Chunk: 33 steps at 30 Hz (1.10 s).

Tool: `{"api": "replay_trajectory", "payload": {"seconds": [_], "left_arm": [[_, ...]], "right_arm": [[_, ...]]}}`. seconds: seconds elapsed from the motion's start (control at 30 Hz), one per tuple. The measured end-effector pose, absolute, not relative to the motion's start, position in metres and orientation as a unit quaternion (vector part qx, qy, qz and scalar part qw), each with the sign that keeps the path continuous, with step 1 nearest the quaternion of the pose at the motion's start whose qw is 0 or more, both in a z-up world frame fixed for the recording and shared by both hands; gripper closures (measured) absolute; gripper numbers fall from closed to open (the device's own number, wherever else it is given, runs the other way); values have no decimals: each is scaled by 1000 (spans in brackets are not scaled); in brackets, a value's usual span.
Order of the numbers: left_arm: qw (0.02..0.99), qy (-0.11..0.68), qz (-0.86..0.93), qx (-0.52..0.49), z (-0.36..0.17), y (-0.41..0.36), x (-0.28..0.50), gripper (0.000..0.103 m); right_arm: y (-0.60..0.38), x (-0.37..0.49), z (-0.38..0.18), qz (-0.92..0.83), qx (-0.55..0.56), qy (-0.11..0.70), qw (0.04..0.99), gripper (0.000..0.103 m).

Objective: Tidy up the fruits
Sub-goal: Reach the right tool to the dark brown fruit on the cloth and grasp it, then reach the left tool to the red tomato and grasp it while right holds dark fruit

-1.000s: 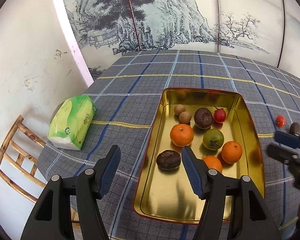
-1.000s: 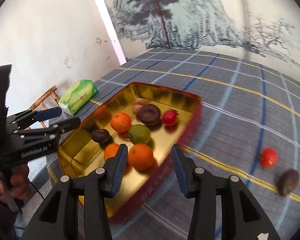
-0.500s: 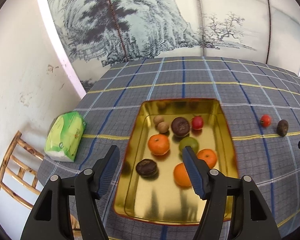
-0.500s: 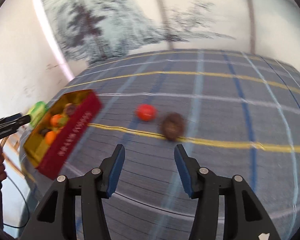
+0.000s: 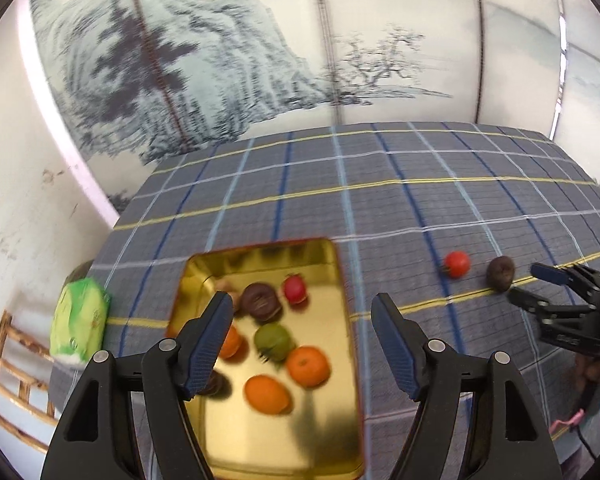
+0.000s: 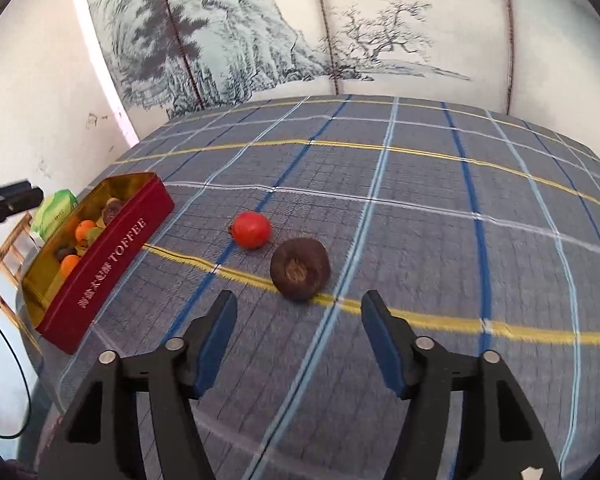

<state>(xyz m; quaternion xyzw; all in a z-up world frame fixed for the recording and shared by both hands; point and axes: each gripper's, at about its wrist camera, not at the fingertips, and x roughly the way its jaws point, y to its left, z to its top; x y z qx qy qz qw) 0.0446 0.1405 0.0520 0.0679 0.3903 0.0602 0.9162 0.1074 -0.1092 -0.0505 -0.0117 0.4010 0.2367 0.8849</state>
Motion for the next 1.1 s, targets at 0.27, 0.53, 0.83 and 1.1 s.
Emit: {"api": "replay_trajectory", "payload": {"seconds": [0.27,0.53,0.83,1.1], "left_arm": [[909,412,9,59,40,103,90,31],[896,433,-59,80,3,47,138,31],[878,463,-85,93,-33,11,166,31],[867,487,-72,80,-53,11,184,31]], "right_arm": [[-96,142,-68,254,-17,428,867,66],[-154,120,-61,198,10,397,896,67],[-228,107,-62,111,46,388,914,66],[-233,111,-67,130,65,401,904,66]]}}
